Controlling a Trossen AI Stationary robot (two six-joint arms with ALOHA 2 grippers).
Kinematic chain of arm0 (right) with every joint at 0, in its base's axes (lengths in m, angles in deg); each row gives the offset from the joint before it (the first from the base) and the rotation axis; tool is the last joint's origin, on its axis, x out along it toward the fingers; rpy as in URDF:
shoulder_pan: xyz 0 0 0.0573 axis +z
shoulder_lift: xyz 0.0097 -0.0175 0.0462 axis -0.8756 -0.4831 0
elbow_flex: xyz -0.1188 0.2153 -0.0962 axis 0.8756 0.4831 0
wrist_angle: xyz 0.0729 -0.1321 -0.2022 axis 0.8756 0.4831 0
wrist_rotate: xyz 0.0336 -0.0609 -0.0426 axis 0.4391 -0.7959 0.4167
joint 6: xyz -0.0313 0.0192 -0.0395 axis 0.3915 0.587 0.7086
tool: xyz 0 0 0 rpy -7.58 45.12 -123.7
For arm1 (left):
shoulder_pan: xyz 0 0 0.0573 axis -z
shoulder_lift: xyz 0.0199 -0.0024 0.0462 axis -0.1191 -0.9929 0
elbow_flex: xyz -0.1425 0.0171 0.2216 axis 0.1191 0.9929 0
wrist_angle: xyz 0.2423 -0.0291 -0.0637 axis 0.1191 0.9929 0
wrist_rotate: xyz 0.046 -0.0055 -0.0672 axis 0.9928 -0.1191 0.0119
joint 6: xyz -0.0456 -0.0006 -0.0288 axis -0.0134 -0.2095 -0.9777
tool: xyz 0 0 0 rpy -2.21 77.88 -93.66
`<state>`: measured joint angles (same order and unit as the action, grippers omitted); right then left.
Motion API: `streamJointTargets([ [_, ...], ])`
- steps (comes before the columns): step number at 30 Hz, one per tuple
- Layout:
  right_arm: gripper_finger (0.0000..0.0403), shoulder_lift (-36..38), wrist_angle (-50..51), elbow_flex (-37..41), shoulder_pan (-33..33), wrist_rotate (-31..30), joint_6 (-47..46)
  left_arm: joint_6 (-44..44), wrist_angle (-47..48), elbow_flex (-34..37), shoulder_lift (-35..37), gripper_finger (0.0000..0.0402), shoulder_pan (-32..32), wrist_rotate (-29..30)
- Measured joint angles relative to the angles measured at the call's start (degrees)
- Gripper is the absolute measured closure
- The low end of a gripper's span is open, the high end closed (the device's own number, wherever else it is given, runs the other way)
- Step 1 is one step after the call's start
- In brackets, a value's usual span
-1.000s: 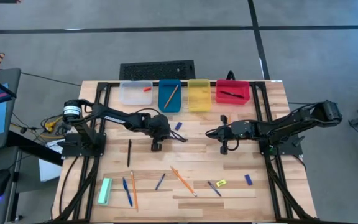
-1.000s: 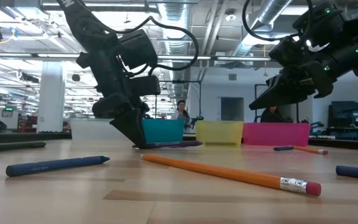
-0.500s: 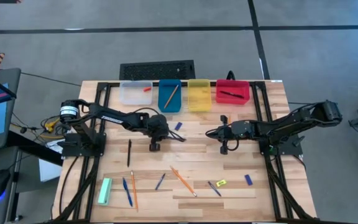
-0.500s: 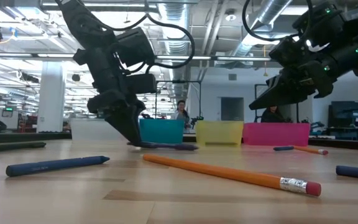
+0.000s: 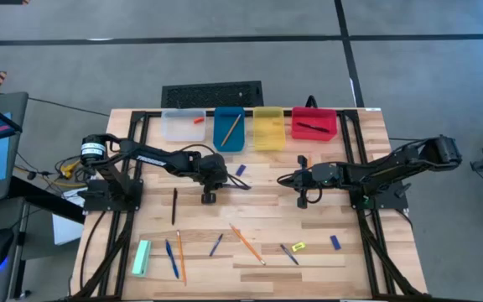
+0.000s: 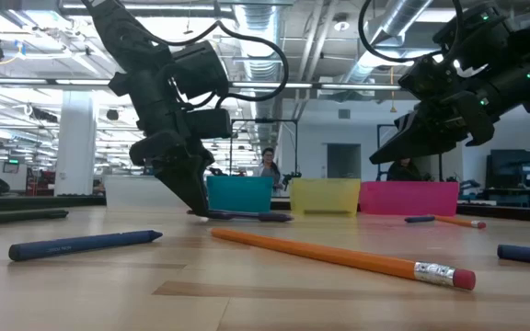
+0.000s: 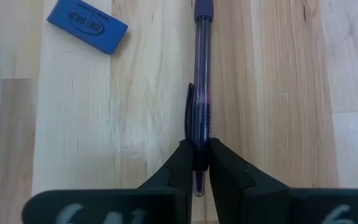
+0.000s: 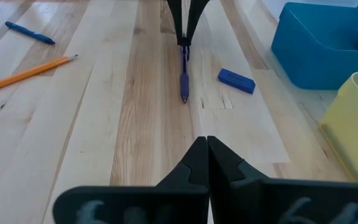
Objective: Sort crayons/erasers/pens/pencils in bins
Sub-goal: Put the violet pen into the red bin
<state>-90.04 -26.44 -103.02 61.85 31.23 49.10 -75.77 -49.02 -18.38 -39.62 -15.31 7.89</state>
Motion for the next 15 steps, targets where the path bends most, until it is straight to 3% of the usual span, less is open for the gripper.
streamJointTargets([
  [15,0.0393,0.0,0.9,0.0,0.0,0.0,0.1,-1.7,-0.2,-0.1,1.4,0.0383,0.0,-1.2],
])
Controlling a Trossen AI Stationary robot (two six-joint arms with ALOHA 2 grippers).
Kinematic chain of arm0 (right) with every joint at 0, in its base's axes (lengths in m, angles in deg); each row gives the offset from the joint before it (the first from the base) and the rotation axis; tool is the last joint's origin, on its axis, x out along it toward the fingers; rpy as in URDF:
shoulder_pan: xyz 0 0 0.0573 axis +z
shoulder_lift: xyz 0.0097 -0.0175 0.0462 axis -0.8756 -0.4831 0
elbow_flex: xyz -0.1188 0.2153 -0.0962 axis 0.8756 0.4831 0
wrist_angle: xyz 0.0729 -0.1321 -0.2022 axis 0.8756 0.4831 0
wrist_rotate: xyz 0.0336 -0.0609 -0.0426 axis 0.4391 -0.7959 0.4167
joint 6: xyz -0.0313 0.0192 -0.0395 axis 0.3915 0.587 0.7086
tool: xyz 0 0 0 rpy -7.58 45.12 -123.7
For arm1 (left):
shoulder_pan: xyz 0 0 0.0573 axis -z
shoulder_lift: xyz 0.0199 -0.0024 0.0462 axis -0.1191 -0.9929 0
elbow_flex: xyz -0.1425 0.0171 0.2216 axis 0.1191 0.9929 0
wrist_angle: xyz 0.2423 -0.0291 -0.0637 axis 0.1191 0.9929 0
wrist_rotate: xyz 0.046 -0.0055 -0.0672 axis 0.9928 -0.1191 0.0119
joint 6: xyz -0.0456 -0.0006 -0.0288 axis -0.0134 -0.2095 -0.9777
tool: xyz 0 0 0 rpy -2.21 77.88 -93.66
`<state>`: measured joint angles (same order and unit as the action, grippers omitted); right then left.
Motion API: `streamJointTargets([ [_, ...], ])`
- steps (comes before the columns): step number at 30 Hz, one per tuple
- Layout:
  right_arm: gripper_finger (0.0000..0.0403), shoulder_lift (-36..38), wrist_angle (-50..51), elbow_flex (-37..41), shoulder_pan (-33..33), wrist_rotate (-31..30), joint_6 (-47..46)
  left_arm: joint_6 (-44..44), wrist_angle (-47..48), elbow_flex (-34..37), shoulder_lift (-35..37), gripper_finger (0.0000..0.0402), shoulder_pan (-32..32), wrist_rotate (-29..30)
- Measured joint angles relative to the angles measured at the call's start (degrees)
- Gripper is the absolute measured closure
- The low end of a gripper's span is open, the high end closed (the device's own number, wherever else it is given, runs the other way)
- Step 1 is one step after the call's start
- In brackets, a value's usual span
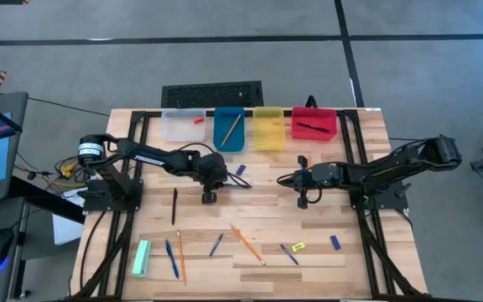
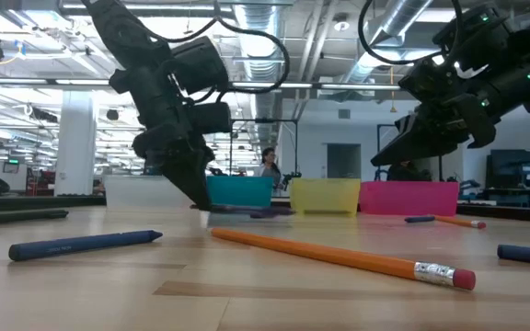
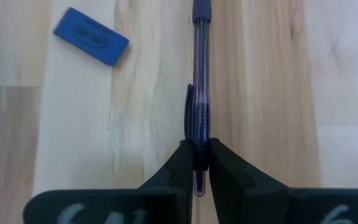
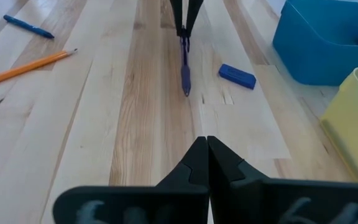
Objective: Sort crayons/erasers/pens/pencils in bins
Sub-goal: Put the violet pen into the red bin
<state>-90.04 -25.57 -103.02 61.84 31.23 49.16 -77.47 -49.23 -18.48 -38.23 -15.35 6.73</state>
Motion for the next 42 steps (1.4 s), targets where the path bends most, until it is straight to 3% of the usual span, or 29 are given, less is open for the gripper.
streamJointTargets([
  [8,0.0393,0.0,0.4,0.0,0.0,0.0,0.0,-4.3,-3.2,2.4,3.5,0.0383,-0.2,-0.1],
  [20,0.0395,-0.7,-0.2,0.0,-0.2,0.0,-2.8,-12.3,-27.6,14.0,3.9,0.0384,-0.2,-2.5],
  [26,0.0399,-8.0,-18.9,2.9,-0.9,0.2,-7.6,-14.1,-42.4,17.3,3.9,0.0384,-0.2,-3.2],
  [33,0.0389,-18.5,-38.5,2.4,-0.9,0.2,-16.4,-14.3,-53.0,17.7,3.9,0.0384,-0.2,-3.4],
  [37,0.0353,-21.7,-46.2,0.1,-0.9,0.2,-16.9,-14.6,-59.4,17.7,3.9,0.0384,-0.5,-3.4],
  [42,0.0285,-21.8,-46.1,-4.1,-1.7,-0.4,-17.1,-15.0,-64.5,17.7,3.9,0.0384,-1.2,-3.4],
])
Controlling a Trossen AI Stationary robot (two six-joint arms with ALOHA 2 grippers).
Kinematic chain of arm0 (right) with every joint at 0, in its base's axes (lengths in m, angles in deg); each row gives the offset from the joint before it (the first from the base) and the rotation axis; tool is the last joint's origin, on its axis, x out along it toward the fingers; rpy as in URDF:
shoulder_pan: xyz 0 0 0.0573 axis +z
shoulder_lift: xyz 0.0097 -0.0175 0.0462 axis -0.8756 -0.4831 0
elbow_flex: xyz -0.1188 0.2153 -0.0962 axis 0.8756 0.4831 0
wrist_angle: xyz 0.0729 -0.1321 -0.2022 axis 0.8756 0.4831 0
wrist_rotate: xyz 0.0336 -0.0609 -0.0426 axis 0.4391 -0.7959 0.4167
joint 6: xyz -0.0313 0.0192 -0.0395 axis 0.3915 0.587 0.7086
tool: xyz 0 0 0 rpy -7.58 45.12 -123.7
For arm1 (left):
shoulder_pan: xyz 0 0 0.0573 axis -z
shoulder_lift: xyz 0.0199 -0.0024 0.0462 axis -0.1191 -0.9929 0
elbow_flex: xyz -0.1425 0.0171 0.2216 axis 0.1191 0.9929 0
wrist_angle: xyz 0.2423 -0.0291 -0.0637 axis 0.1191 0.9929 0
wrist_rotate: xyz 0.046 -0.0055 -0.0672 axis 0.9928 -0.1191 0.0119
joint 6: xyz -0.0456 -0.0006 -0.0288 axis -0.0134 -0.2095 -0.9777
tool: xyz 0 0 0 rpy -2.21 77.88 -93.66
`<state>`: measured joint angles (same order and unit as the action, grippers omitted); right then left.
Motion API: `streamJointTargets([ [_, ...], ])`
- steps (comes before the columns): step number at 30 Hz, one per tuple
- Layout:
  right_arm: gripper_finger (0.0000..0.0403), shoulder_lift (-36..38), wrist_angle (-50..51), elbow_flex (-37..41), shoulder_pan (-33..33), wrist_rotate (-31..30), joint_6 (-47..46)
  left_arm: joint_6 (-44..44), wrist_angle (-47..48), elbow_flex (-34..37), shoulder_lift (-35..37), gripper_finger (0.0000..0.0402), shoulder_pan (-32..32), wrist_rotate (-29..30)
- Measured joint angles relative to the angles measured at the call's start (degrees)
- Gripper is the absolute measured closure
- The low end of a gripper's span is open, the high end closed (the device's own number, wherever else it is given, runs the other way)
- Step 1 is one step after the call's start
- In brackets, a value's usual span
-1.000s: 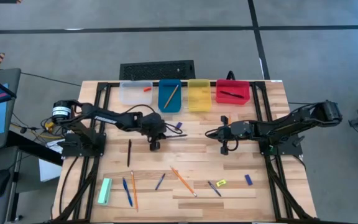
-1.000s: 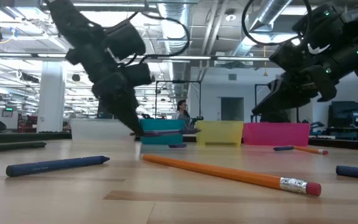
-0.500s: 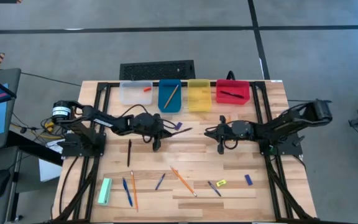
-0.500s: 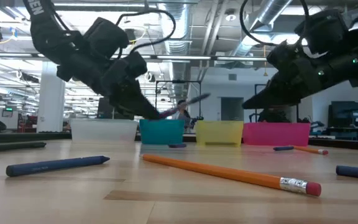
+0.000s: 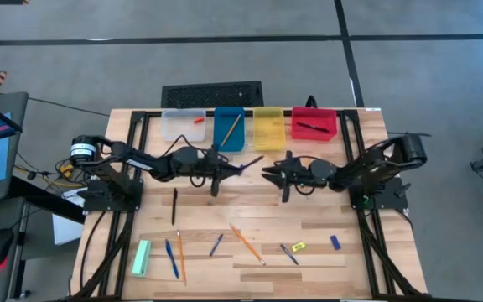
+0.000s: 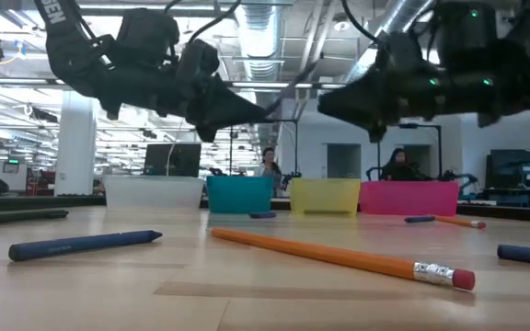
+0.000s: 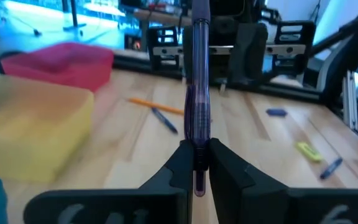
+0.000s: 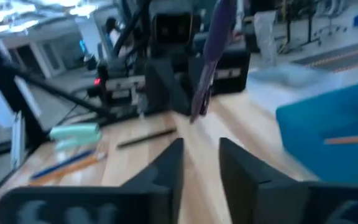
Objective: Sort crayons/erasers/pens/pencils in bins
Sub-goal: Put the violet pen into the red bin
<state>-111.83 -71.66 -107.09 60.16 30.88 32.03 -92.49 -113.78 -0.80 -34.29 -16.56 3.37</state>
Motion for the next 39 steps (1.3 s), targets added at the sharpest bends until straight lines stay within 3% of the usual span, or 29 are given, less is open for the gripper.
streamJointTargets([
  [8,0.019,0.3,1.0,-6.3,-2.6,-2.5,-0.8,0.8,-3.1,0.0,0.0,0.0384,0.0,-0.1],
  [14,0.0174,0.3,0.9,-8.7,-3.1,-2.5,0.9,0.8,-3.5,0.0,0.0,0.0384,0.0,-0.1],
  [25,0.0214,0.3,0.8,-9.9,-3.1,-1.3,3.6,2.1,-3.6,0.0,0.0,0.0384,0.0,0.0],
  [39,0.0363,0.3,0.8,-9.9,-3.0,-1.1,3.6,3.2,-3.2,0.0,0.0,0.0384,0.0,0.8],
])
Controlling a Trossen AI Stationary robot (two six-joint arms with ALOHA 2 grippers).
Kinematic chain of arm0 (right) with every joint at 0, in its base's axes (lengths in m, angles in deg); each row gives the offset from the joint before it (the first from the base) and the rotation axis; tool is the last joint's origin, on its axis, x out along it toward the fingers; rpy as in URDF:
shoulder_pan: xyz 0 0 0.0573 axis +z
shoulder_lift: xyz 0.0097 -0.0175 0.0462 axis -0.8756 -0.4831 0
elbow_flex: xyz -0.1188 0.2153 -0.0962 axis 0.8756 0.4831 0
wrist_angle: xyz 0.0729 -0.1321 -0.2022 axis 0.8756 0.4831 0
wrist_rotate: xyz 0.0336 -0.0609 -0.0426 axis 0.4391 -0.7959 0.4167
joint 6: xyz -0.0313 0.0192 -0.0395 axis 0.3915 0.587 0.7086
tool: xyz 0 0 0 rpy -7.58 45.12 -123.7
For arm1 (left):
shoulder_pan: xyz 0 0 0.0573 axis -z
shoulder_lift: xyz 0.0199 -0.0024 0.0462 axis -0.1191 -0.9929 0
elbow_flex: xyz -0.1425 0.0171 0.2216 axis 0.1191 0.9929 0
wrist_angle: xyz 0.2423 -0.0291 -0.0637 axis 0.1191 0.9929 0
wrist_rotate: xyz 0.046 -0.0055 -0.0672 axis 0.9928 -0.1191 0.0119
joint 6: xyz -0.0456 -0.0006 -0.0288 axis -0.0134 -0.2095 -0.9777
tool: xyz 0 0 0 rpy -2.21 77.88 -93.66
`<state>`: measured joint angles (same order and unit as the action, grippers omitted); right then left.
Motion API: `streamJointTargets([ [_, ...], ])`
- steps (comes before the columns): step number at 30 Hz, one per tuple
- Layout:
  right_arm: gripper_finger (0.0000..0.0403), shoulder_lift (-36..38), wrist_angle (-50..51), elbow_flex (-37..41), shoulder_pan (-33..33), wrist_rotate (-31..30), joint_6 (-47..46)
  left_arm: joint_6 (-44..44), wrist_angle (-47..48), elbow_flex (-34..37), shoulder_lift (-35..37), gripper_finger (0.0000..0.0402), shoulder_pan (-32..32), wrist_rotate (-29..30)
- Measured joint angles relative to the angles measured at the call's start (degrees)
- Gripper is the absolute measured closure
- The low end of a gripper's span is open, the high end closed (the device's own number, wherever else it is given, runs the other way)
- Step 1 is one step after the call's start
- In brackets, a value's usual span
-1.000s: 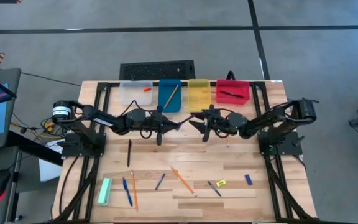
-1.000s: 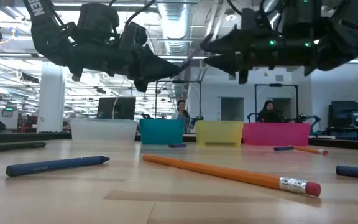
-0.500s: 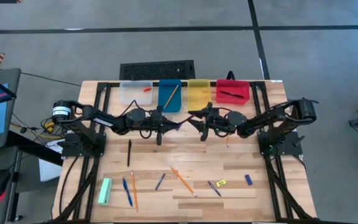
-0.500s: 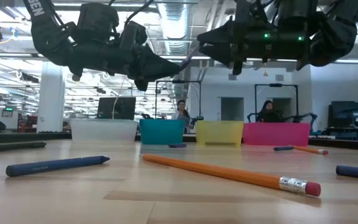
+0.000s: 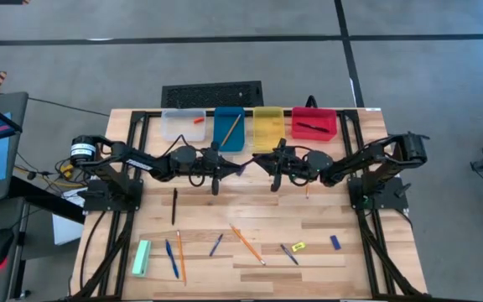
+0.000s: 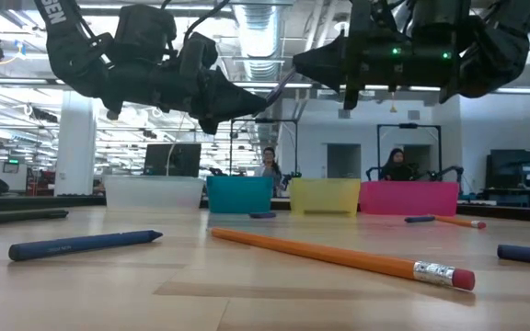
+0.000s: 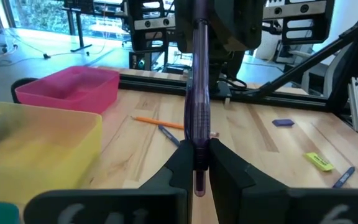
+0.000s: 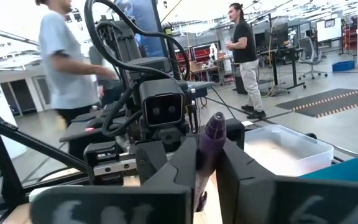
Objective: Sort crayons/erasers/pens/pencils in bins
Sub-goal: Put the violet pen into the red bin
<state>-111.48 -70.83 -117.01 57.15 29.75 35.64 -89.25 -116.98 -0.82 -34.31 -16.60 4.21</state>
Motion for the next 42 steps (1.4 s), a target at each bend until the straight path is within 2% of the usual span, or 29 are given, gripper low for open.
streamJointTargets([
  [4,0.0368,0.0,0.0,0.0,0.0,0.0,-0.1,-1.4,0.0,0.0,0.0,0.0371,0.0,0.2],
  [11,0.0362,0.0,0.4,0.0,0.0,-0.1,0.6,-2.9,0.1,0.0,0.0,0.0316,0.0,0.2],
  [18,0.0363,0.0,2.2,0.0,-0.2,-0.2,2.3,0.0,0.1,0.0,0.1,0.0278,0.0,0.0],
  [28,0.0363,0.0,3.2,0.0,-0.6,-0.4,3.7,4.4,7.4,0.0,6.4,0.0264,-0.7,0.9],
  [32,0.0363,0.1,3.6,0.0,-1.4,-0.5,3.8,7.3,13.9,0.0,10.7,0.0264,-0.9,4.7],
  [36,0.0364,3.5,9.1,0.0,-3.1,-0.5,5.6,10.2,19.4,0.0,14.0,0.0264,-0.9,7.3],
  [42,0.0364,13.9,26.0,0.0,-7.3,-1.6,9.5,11.9,21.9,0.0,14.6,0.0273,-1.0,7.3],
])
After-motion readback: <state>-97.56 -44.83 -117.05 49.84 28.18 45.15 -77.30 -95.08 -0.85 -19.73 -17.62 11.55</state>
